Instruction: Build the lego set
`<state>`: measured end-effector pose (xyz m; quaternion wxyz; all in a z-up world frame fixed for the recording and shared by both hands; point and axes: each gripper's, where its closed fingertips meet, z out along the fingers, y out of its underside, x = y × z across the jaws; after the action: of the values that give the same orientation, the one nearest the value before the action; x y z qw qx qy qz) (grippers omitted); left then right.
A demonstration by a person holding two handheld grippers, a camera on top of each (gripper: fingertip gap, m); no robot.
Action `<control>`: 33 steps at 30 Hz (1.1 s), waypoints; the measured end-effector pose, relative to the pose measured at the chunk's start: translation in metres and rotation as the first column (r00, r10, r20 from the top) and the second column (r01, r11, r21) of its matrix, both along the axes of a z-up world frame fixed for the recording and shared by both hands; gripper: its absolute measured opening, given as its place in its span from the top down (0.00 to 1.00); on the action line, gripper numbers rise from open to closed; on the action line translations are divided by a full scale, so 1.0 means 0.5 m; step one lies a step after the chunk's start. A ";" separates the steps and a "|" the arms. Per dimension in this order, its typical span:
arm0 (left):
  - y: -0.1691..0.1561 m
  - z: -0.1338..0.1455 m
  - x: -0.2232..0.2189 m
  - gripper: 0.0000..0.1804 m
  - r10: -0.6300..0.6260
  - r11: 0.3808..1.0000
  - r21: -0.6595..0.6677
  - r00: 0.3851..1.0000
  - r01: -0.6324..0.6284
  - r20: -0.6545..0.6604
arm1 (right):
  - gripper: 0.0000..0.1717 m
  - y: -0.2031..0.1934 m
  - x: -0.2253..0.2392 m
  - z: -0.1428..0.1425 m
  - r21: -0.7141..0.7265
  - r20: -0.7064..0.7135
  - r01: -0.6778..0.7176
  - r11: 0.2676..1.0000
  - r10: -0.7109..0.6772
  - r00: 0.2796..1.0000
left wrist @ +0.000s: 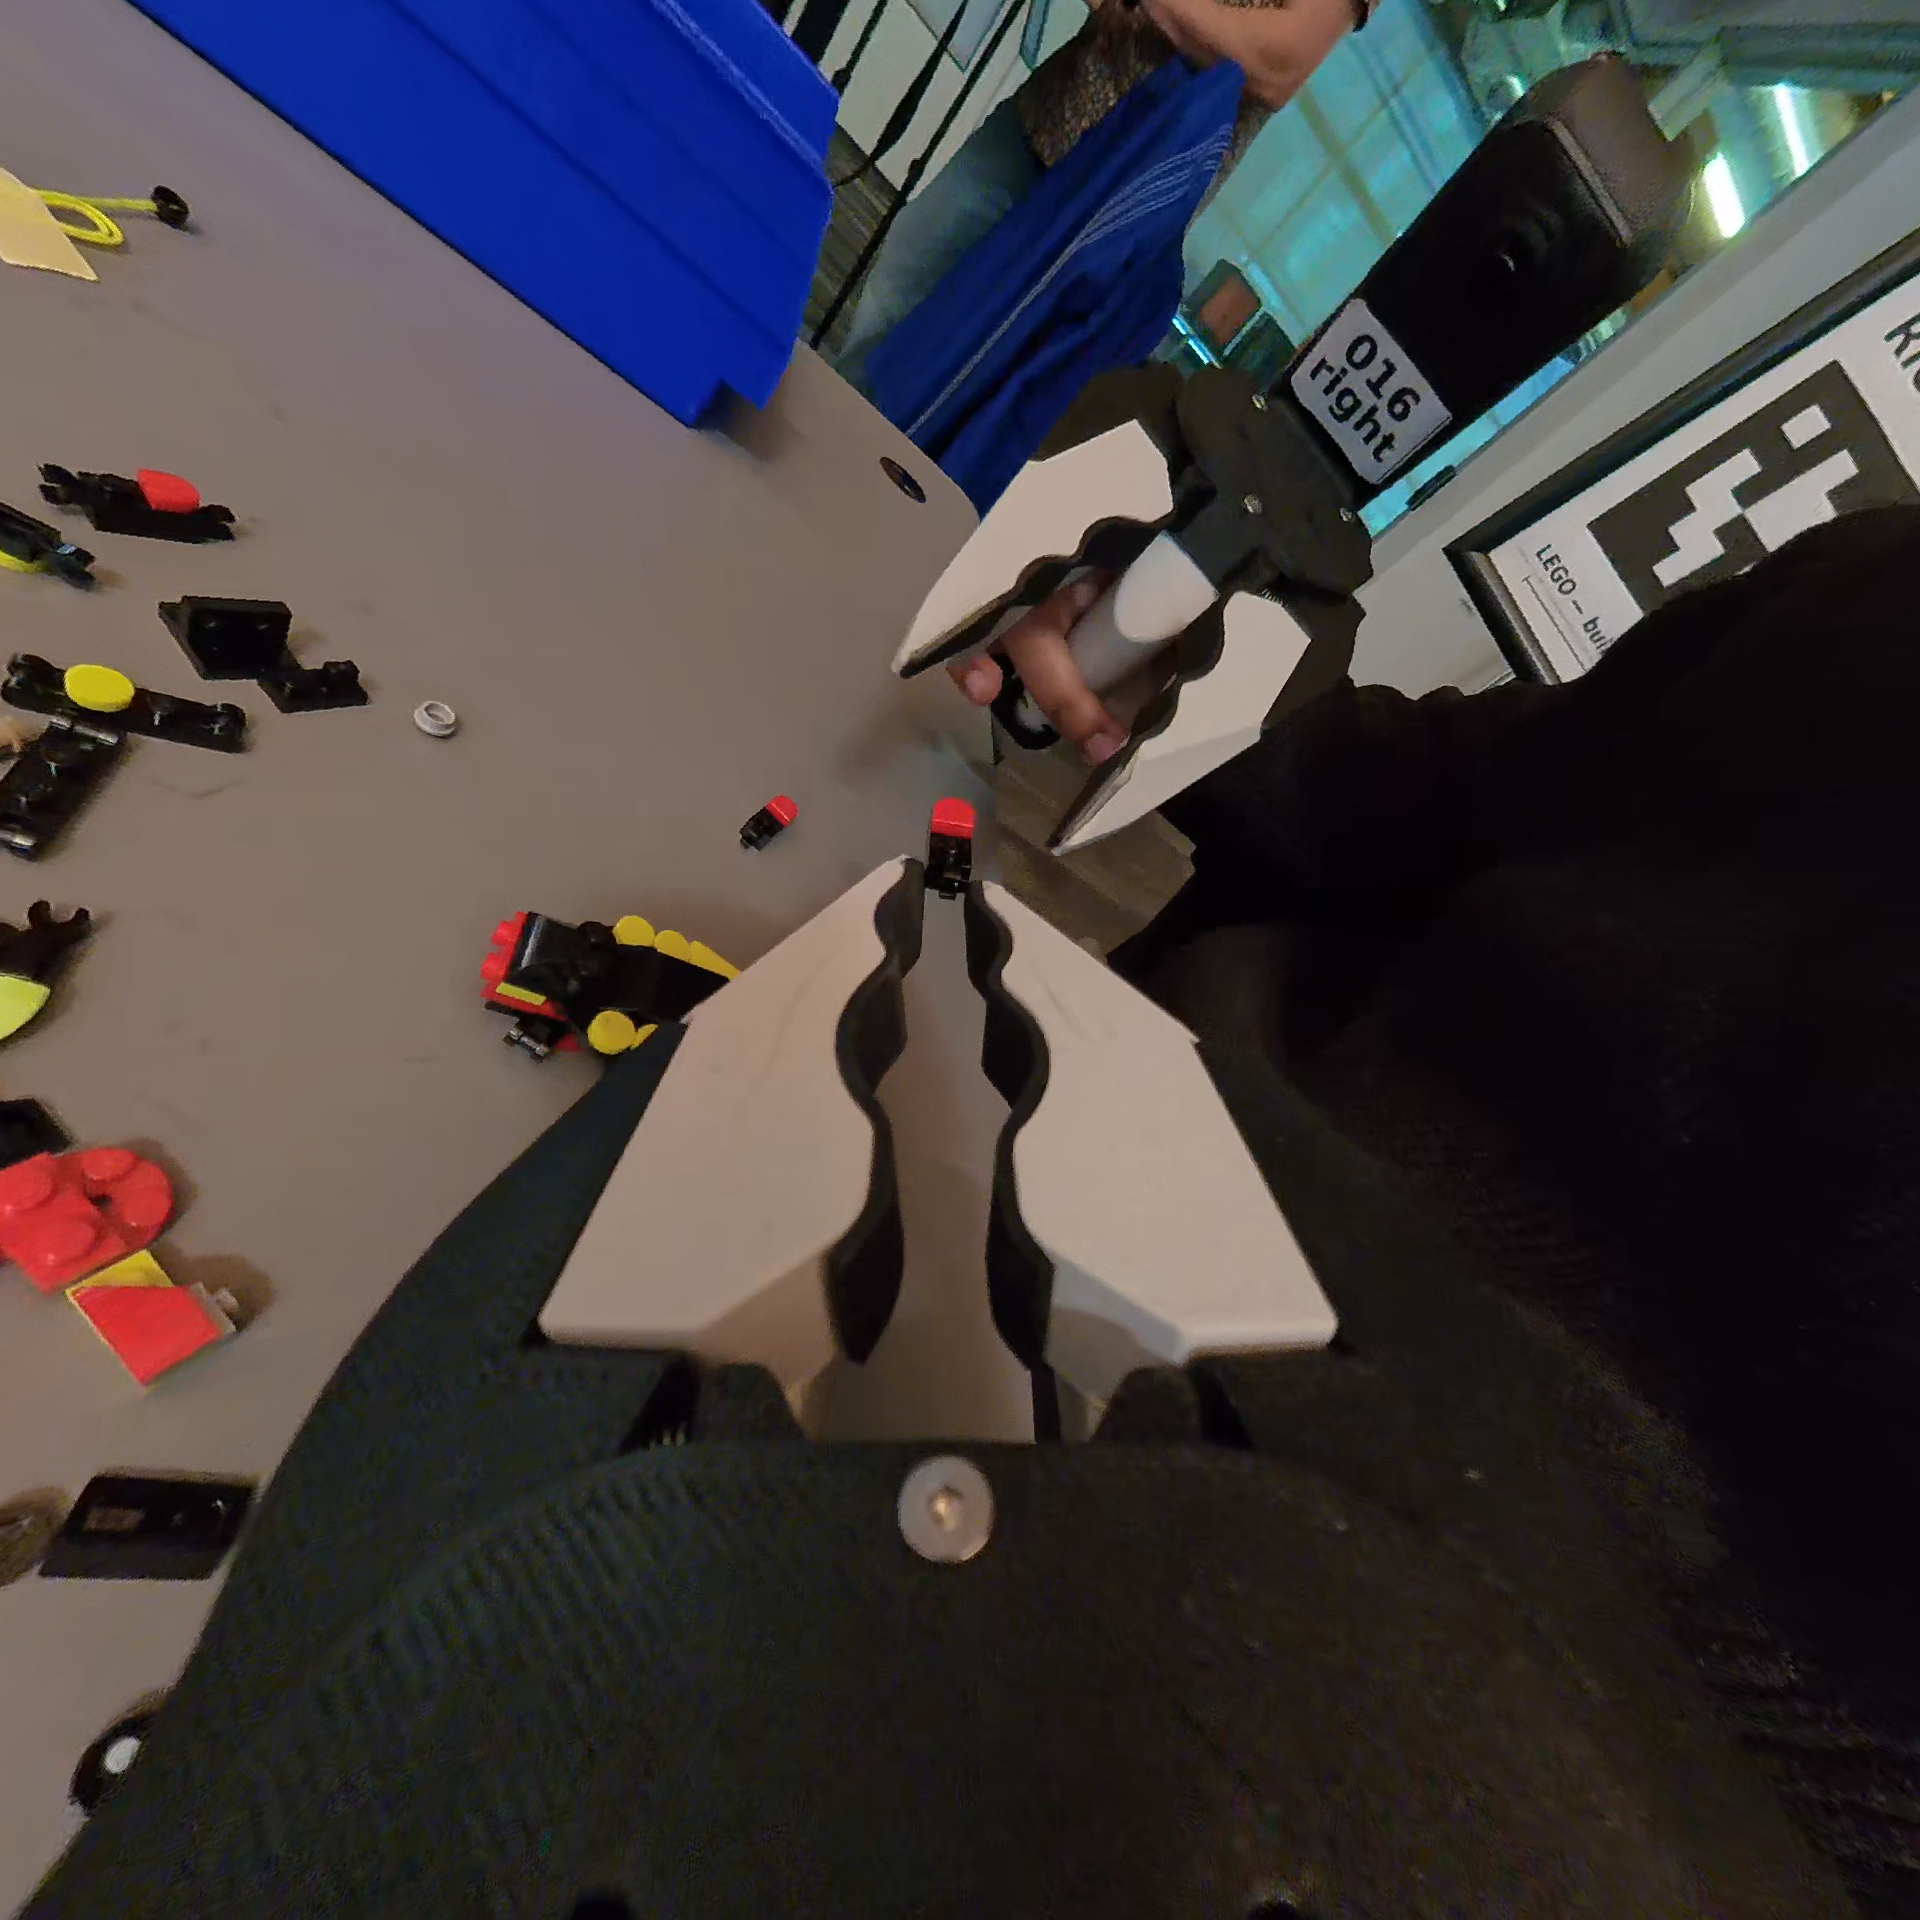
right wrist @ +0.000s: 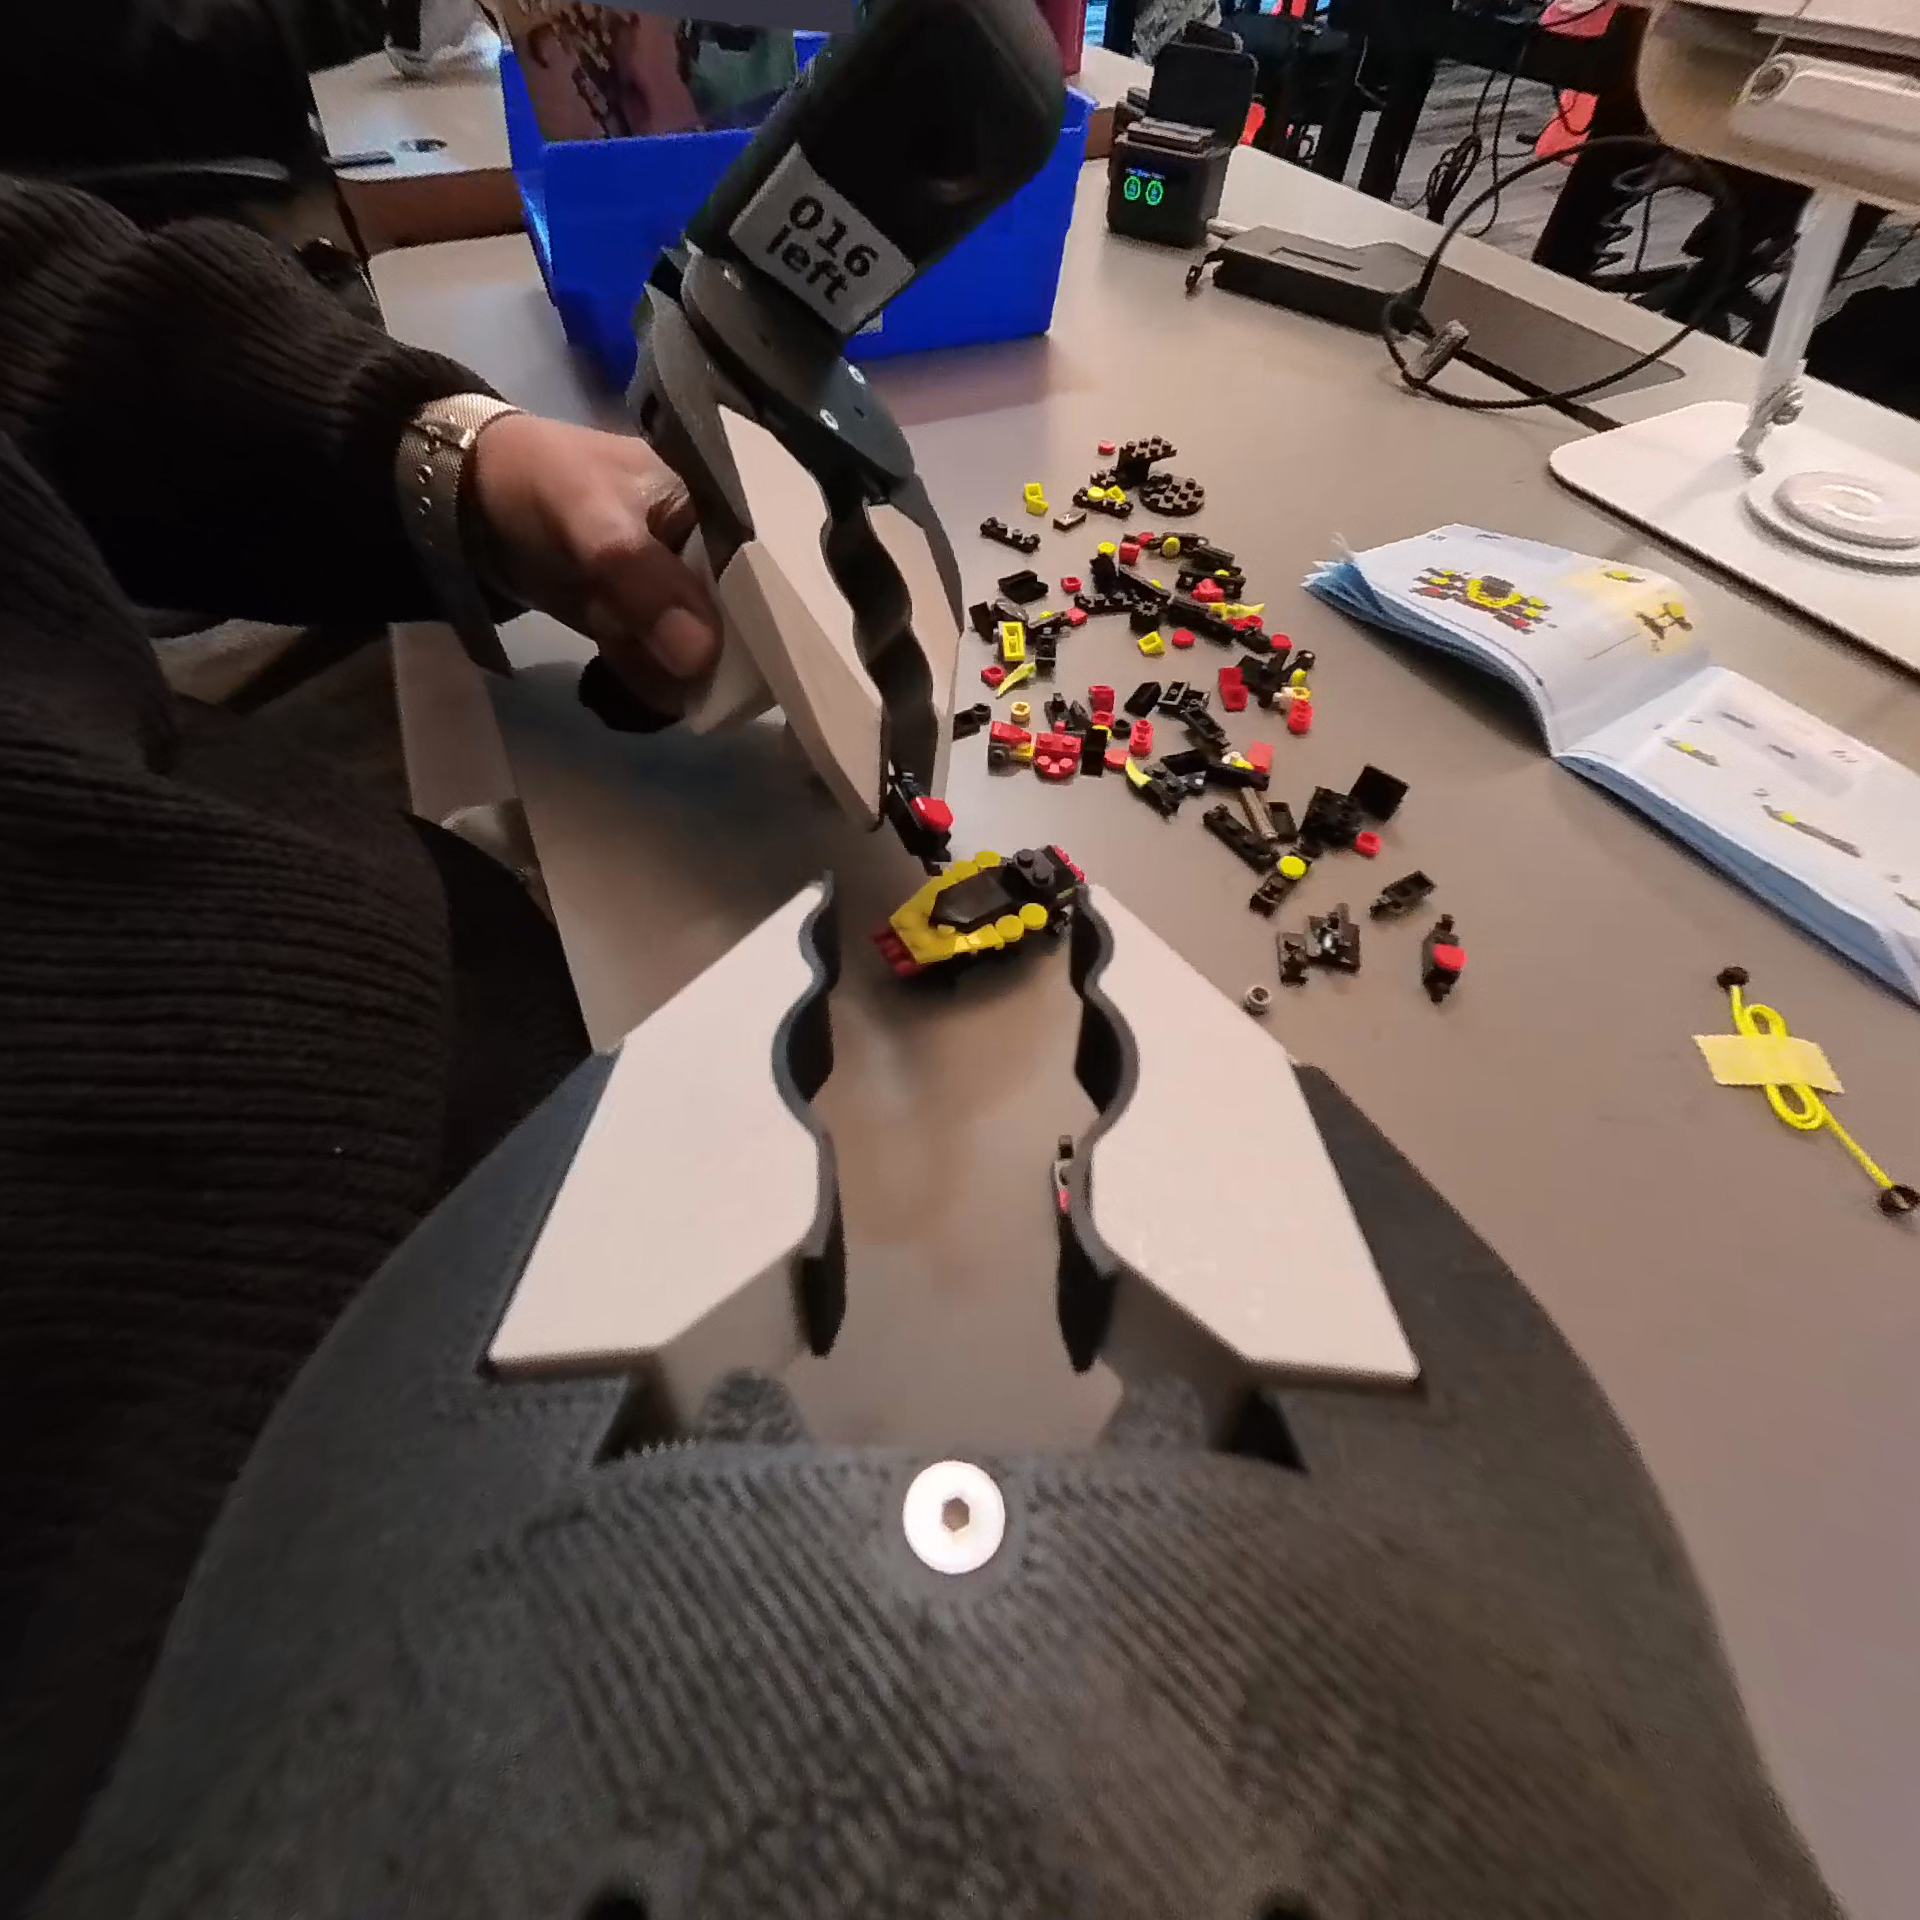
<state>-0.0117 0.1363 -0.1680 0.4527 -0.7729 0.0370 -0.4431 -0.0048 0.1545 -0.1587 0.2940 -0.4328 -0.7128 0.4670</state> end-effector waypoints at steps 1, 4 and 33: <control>0.001 0.001 0.000 0.97 0.001 1.000 0.001 1.000 -0.001 0.001 | 0.75 0.000 0.000 -0.001 0.006 0.001 0.000 1.000 0.000 1.000; 0.005 -0.002 0.001 0.97 0.001 1.000 0.001 1.000 -0.001 -0.008 | 0.76 0.005 -0.001 0.002 0.009 -0.007 0.008 1.000 -0.008 1.000; -0.007 -0.009 0.036 0.97 -0.087 0.996 -0.020 0.996 0.087 0.014 | 0.88 -0.024 0.012 -0.014 -0.235 0.116 -0.068 0.970 0.097 0.988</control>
<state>0.0063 0.1327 -0.1723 0.4250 -0.7723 0.0632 -0.4678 0.0010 0.1427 -0.1655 0.1764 -0.4625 -0.6885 0.5300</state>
